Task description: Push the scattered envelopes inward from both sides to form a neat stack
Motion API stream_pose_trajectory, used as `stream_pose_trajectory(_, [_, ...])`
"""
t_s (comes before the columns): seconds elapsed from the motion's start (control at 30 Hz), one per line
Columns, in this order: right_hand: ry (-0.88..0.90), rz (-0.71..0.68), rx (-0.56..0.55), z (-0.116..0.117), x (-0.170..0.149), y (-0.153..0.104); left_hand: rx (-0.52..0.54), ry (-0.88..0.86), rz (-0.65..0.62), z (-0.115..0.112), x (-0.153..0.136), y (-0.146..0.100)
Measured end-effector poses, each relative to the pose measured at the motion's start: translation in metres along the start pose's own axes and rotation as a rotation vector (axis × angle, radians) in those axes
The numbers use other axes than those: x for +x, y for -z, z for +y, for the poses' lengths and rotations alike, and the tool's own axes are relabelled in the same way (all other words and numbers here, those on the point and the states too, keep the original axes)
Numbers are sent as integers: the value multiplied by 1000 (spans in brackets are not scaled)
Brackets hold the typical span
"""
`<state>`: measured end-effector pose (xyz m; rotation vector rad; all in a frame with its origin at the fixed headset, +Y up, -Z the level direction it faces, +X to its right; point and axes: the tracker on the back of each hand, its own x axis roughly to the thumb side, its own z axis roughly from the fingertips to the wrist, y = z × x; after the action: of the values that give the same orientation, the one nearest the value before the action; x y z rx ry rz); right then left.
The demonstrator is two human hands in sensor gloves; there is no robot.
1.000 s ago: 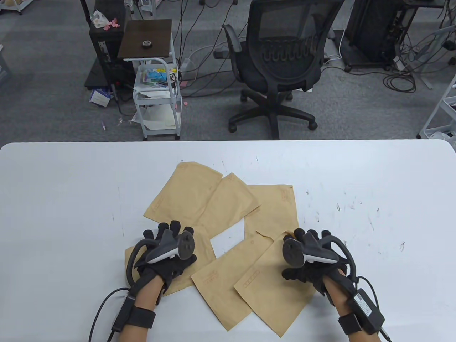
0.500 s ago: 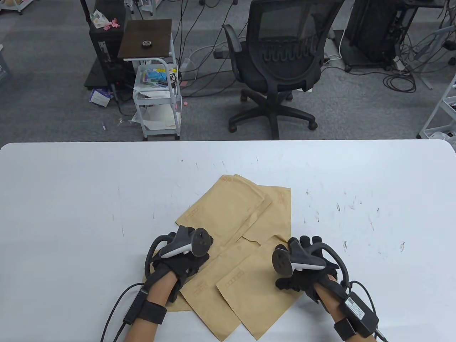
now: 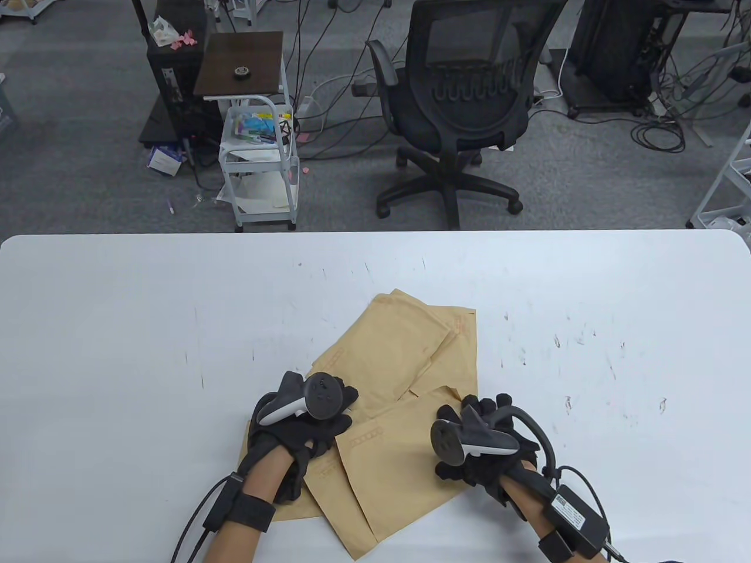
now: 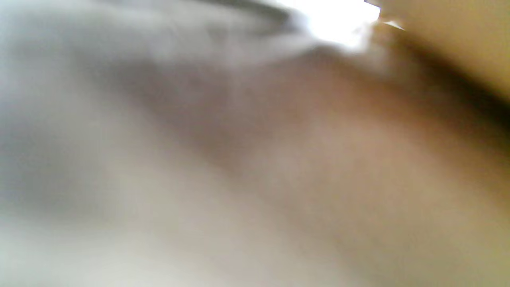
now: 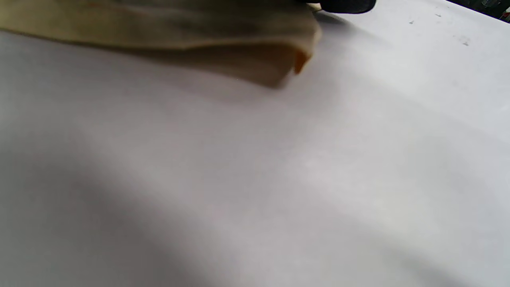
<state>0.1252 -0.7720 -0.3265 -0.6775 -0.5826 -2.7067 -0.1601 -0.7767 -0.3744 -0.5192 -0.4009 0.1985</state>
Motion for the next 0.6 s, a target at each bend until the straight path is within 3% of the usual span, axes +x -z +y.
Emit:
stream_pose_trajectory(0.1, [77,-14,2,-5,-17,-9,-1,-69,34,11,-6,-15])
stream_pose_trajectory(0.17, [129,-40,54,-1,-24,-12,-60,-116,118,7,-8,-18])
stream_pose_trajectory(0.3, [32,-31,110,8,-6,-4,-105,22,126,-13,-5,-1])
stream_pose_trajectory(0.4, [-69,6,30,1,18,1,-28,102,124,-3,4,-7])
stream_pose_trajectory(0.53, [-126,32,33,-2,35,-1,-44,-87,115,13,-2,-20])
stream_pose_trajectory(0.6, [-90,33,40,-10,32,-6,50,-93,118,27,-6,-33])
